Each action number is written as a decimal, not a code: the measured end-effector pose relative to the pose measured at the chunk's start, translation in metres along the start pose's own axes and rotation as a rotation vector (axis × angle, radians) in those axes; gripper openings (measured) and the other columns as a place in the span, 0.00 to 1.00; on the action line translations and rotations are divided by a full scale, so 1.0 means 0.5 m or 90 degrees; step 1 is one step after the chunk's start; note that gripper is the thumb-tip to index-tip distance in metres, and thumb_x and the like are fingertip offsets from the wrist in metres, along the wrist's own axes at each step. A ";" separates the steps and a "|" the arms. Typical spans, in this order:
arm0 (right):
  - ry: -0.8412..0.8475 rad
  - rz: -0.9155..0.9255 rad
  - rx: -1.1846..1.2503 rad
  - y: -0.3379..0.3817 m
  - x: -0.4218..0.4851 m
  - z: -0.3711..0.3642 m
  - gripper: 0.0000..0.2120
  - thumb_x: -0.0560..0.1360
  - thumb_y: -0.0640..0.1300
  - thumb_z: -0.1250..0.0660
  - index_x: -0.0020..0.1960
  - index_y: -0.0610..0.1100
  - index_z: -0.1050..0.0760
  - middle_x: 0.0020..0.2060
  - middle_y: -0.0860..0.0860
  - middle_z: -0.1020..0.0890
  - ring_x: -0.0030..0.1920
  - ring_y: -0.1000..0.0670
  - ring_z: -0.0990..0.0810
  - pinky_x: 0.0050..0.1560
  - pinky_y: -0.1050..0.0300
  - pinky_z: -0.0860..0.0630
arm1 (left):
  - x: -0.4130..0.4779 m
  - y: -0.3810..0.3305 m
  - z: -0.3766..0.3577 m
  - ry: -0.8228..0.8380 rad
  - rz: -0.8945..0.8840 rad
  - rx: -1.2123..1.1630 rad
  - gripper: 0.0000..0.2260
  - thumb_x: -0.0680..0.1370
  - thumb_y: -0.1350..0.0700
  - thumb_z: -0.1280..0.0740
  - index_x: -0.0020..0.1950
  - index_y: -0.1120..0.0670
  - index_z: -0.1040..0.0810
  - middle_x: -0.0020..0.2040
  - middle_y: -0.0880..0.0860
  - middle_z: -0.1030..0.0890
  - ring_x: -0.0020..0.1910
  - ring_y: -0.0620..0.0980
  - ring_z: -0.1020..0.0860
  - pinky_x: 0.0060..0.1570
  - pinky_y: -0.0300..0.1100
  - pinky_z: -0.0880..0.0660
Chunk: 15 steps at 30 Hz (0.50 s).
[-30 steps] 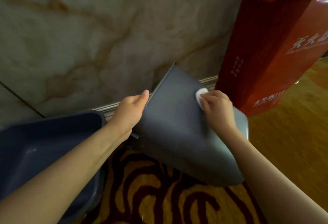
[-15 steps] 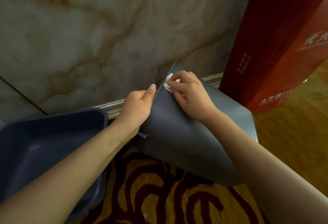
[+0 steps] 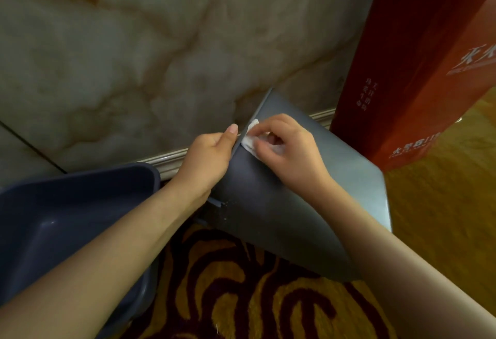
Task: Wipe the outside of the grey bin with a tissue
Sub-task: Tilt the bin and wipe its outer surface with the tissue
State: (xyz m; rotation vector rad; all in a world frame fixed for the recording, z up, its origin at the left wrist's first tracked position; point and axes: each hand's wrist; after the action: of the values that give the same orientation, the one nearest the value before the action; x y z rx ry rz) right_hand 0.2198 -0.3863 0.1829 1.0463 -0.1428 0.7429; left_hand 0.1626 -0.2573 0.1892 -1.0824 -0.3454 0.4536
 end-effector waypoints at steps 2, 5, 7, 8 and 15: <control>-0.014 -0.045 -0.010 -0.005 0.004 -0.003 0.08 0.71 0.39 0.31 0.50 0.43 0.22 0.46 0.50 0.26 0.37 0.60 0.28 0.41 0.76 0.35 | 0.003 0.000 -0.002 0.006 -0.006 0.003 0.26 0.79 0.46 0.43 0.45 0.71 0.24 0.37 0.61 0.22 0.36 0.52 0.25 0.37 0.42 0.32; -0.001 -0.080 -0.019 -0.012 0.007 -0.003 0.12 0.71 0.42 0.31 0.54 0.45 0.23 0.48 0.53 0.27 0.37 0.58 0.28 0.40 0.77 0.35 | 0.007 0.007 0.000 0.005 0.001 -0.005 0.26 0.78 0.45 0.43 0.45 0.70 0.24 0.37 0.62 0.22 0.36 0.52 0.25 0.38 0.43 0.32; 0.005 -0.080 -0.031 -0.011 0.010 -0.003 0.10 0.72 0.42 0.31 0.52 0.43 0.22 0.47 0.51 0.27 0.38 0.55 0.28 0.38 0.74 0.35 | 0.010 0.011 0.001 -0.004 0.004 -0.002 0.26 0.78 0.45 0.43 0.44 0.70 0.24 0.37 0.62 0.23 0.36 0.52 0.26 0.37 0.44 0.32; 0.007 -0.070 -0.040 -0.010 0.011 -0.003 0.09 0.72 0.42 0.31 0.51 0.42 0.22 0.46 0.51 0.27 0.40 0.54 0.28 0.38 0.71 0.36 | 0.010 0.012 0.000 -0.009 0.005 0.001 0.26 0.78 0.45 0.42 0.44 0.71 0.25 0.36 0.61 0.24 0.35 0.52 0.26 0.37 0.43 0.33; 0.044 0.047 -0.109 0.002 0.011 -0.019 0.07 0.74 0.37 0.34 0.50 0.37 0.21 0.47 0.41 0.22 0.50 0.42 0.24 0.49 0.54 0.31 | 0.012 0.020 -0.001 -0.030 0.031 -0.031 0.23 0.78 0.48 0.41 0.41 0.69 0.22 0.31 0.57 0.24 0.29 0.46 0.27 0.24 0.34 0.35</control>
State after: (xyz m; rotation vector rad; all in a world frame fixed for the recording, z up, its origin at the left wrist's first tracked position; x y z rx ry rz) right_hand 0.2210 -0.3755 0.1812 0.8559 -0.1830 0.8179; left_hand 0.1662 -0.2508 0.1802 -1.1312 -0.3739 0.5176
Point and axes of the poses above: each hand's wrist, its own x-axis towards the middle knuckle, its own z-axis out of the back of the hand, y = z × x
